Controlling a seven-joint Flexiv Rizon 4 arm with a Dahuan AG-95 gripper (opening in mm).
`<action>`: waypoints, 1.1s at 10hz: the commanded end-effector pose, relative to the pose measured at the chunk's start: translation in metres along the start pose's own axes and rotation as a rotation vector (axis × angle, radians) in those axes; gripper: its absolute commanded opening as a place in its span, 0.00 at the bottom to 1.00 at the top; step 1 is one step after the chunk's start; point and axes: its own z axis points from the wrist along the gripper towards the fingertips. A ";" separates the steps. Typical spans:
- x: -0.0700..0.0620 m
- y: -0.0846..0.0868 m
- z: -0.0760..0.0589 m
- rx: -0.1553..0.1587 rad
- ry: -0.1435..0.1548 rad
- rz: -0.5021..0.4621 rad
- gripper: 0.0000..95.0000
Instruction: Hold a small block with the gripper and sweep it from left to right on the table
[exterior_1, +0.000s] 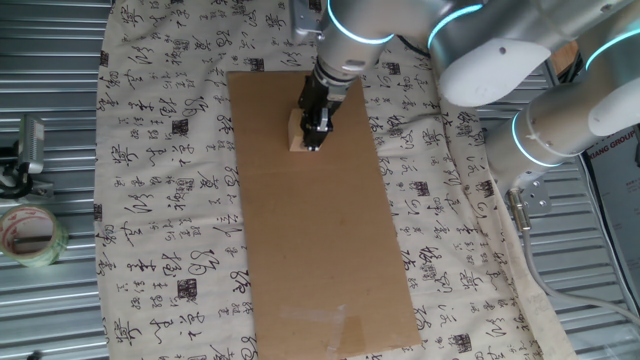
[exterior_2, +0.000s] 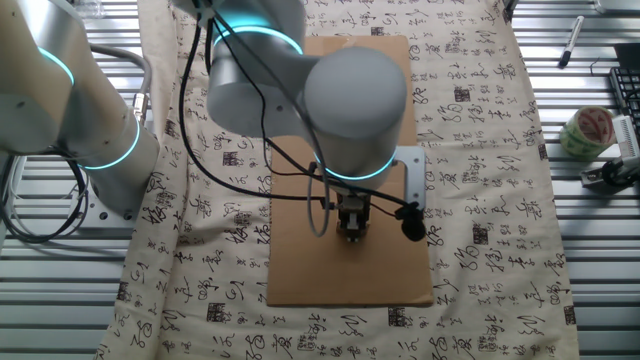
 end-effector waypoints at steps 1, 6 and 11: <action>0.001 0.002 -0.002 -0.003 0.009 -0.003 0.00; 0.000 0.005 -0.001 -0.009 0.010 -0.001 0.00; 0.000 0.009 -0.001 -0.011 0.015 -0.021 0.00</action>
